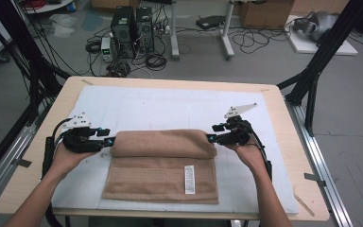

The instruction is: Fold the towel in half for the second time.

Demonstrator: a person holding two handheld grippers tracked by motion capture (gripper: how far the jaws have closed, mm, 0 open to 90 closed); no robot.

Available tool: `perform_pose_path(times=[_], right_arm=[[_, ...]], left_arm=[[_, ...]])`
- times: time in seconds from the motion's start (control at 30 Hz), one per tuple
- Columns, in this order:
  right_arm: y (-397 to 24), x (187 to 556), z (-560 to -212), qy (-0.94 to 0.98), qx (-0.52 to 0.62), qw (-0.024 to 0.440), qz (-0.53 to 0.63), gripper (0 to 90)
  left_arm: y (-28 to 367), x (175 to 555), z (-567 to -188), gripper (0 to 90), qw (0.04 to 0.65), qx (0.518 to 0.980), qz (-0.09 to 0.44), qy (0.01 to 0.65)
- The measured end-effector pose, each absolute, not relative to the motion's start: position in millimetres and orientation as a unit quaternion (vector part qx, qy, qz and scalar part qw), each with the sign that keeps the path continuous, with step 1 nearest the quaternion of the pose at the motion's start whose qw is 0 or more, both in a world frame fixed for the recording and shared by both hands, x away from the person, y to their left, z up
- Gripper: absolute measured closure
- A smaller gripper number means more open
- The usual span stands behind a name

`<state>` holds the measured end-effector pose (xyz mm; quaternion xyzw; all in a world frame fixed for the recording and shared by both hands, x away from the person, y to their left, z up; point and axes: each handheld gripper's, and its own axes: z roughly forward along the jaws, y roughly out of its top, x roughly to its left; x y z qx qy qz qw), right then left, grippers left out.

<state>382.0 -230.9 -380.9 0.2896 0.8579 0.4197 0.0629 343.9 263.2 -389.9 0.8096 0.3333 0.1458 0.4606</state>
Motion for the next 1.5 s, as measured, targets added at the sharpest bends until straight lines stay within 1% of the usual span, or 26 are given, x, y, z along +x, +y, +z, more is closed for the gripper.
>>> perform_pose_path(times=[0.07,0.2,0.3,0.37,0.47,0.5,0.57,0.63,0.7,0.77,0.87,0.97,1.23,1.5], right_arm=[[-226.8,388.2,-385.0,0.858,0.294,0.059,0.417,47.4],[-220.9,400.5,-400.1,0.864,0.309,0.043,0.395,45.7],[-215.7,405.7,-409.4,0.868,0.311,0.026,0.385,45.3],[-212.3,407.4,-414.0,0.872,0.311,0.015,0.377,45.7],[-209.9,408.5,-419.8,0.873,0.310,-0.007,0.376,52.5],[-209.9,408.6,-422.0,0.872,0.306,-0.011,0.381,57.2],[-210.2,408.9,-426.0,0.871,0.301,-0.028,0.388,66.1],[-209.2,407.5,-426.0,0.873,0.292,-0.031,0.390,73.2],[-208.2,405.7,-424.3,0.876,0.283,-0.026,0.390,76.3],[-208.7,405.1,-422.8,0.876,0.281,-0.027,0.392,77.9],[-209.9,404.6,-420.6,0.875,0.278,-0.023,0.396,78.2],[-210.7,402.5,-417.2,0.875,0.275,-0.019,0.398,78.6],[-220.7,395.4,-402.8,0.866,0.271,0.000,0.420,79.2],[-227.1,378.2,-384.2,0.862,0.251,-0.002,0.440,79.2]], left_arm=[[259.9,351.4,-392.2,53.8,0.461,0.804,0.149,0.343],[251.1,367.3,-408.4,54.8,0.434,0.812,0.151,0.359],[244.6,377.4,-422.1,53.9,0.412,0.821,0.139,0.369],[242.0,382.6,-430.2,53.8,0.404,0.828,0.115,0.372],[243.5,385.1,-433.8,53.4,0.407,0.825,0.101,0.380],[243.9,385.2,-434.1,53.9,0.407,0.825,0.098,0.379],[243.8,385.8,-435.0,59.3,0.407,0.828,0.087,0.375],[240.9,384.7,-434.9,66.5,0.407,0.831,0.085,0.369],[239.5,384.5,-434.3,73.8,0.406,0.835,0.082,0.362],[238.8,384.3,-433.9,78.4,0.407,0.836,0.078,0.361],[238.7,384.0,-433.5,82.8,0.408,0.835,0.078,0.361],[239.6,383.2,-431.8,84.7,0.411,0.833,0.079,0.362],[246.7,372.2,-415.2,85.5,0.433,0.822,0.098,0.357],[251.4,345.5,-391.2,85.5,0.455,0.819,0.113,0.330]])
